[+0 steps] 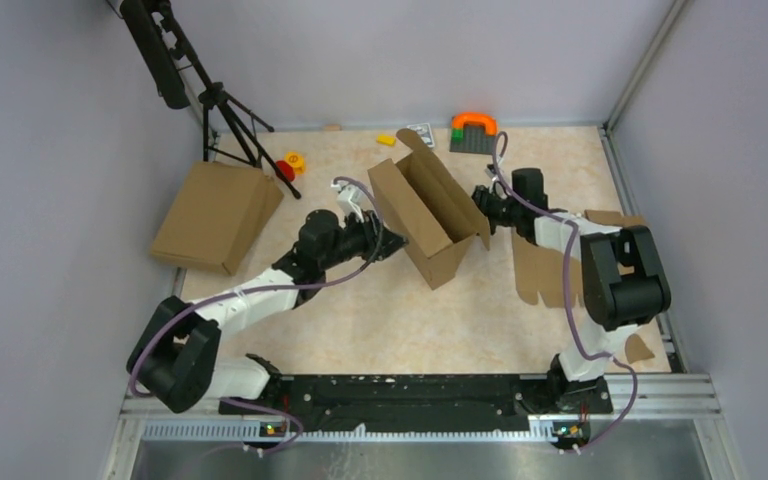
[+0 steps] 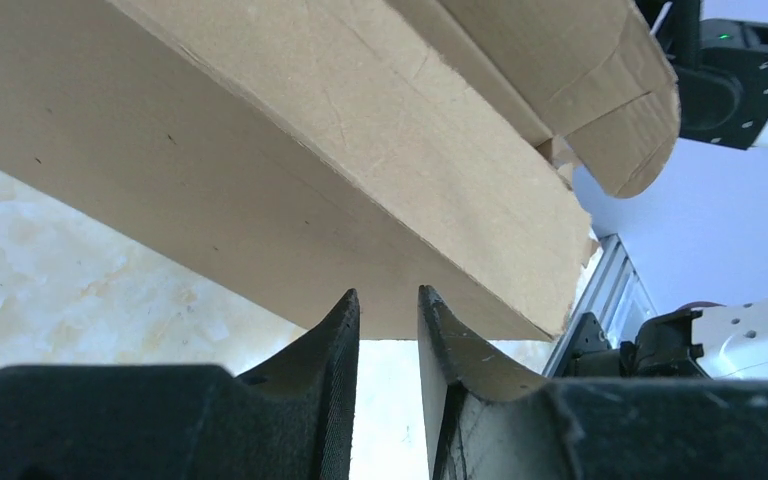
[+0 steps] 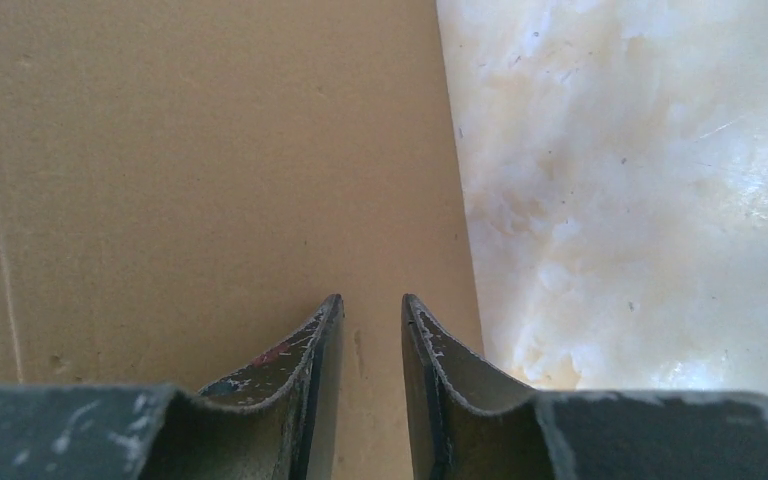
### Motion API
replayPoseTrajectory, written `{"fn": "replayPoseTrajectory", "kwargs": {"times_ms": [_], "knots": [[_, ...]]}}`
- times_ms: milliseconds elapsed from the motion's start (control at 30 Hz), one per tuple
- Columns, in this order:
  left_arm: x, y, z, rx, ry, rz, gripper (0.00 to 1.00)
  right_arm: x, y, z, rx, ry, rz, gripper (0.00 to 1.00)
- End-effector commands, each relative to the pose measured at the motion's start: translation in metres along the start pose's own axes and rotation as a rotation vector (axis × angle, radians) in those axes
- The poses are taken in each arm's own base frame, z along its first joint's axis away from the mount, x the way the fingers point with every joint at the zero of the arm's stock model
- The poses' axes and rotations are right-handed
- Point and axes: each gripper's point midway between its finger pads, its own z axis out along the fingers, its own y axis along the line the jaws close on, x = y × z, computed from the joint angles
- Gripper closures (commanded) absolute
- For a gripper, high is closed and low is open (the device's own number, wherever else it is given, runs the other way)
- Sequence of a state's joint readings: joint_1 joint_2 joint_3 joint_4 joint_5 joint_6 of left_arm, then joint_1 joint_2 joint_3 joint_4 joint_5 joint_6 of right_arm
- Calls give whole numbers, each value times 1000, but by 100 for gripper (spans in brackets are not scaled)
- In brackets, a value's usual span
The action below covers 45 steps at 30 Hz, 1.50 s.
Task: Fold the paper box
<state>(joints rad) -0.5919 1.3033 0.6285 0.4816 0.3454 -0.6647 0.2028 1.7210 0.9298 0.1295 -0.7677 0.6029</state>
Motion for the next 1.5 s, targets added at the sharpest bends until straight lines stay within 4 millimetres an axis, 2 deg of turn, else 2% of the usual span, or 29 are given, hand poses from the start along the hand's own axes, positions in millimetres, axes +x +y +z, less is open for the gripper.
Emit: {"fn": "replayPoseTrajectory", "kwargs": {"times_ms": [0, 167, 300, 467, 767, 1033, 1133, 1233, 1467], "knots": [[4, 2, 9, -9, 64, 7, 71, -22, 29, -13, -42, -61, -81, 72], [-4, -7, 17, 38, 44, 13, 71, -15, 42, -16, -18, -56, -129, 72], [-5, -12, 21, 62, 62, 10, 72, -10, 60, -17, -4, -56, -194, 72], [-2, -14, 22, 77, 73, -5, 73, 8, 75, -13, 12, -9, -244, 72], [4, -11, 6, 35, 86, 1, 69, 23, 75, -20, 19, -6, -258, 73], [2, -16, -20, 12, 45, -27, 53, 27, 73, -26, 20, -27, -266, 72], [-2, -27, -23, 46, 40, -42, 33, 27, 73, -23, 12, -24, -261, 72], [-5, -30, -17, 55, 56, -57, 24, 26, 75, -22, 1, -25, -260, 72], [-5, -20, 3, 3, 97, -120, 22, 25, 77, -21, -8, -24, -261, 73]]}}
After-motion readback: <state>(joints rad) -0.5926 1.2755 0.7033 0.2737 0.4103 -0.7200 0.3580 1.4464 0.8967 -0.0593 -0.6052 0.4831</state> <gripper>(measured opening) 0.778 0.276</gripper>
